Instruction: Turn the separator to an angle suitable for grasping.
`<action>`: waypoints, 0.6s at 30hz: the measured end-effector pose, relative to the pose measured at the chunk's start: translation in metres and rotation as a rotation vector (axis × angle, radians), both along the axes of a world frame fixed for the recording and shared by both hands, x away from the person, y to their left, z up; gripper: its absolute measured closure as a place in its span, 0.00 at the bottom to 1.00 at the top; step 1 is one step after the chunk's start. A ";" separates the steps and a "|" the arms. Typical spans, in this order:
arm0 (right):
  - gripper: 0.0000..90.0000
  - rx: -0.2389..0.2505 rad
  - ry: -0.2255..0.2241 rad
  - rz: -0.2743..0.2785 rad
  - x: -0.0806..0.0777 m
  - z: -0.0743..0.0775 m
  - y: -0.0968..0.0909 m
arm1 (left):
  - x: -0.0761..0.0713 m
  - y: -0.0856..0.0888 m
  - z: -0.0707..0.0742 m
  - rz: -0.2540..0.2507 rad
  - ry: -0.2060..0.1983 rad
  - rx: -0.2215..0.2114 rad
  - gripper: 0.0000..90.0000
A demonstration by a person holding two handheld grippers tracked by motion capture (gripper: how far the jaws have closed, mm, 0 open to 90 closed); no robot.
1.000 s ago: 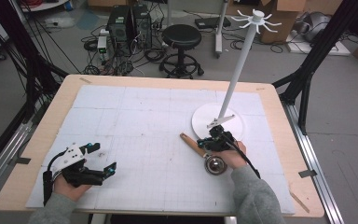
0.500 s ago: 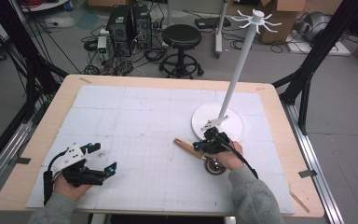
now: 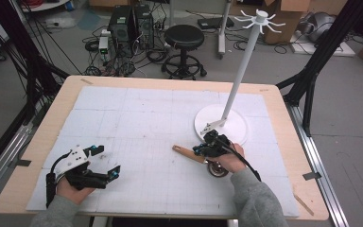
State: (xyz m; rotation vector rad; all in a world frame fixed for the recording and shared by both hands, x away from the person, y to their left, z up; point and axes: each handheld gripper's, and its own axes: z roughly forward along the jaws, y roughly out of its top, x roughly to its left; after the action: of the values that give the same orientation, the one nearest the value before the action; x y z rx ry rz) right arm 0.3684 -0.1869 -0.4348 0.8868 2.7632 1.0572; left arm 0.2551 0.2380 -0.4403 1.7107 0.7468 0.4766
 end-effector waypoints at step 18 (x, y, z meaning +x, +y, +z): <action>1.00 0.002 0.014 0.093 -0.005 0.000 0.006 | 0.001 0.002 -0.001 0.004 0.002 -0.001 0.02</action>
State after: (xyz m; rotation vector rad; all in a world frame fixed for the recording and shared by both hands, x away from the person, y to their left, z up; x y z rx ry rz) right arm 0.3631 -0.1810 -0.4344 0.7750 2.8405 1.0709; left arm 0.2557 0.2400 -0.4409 1.7089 0.7521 0.4769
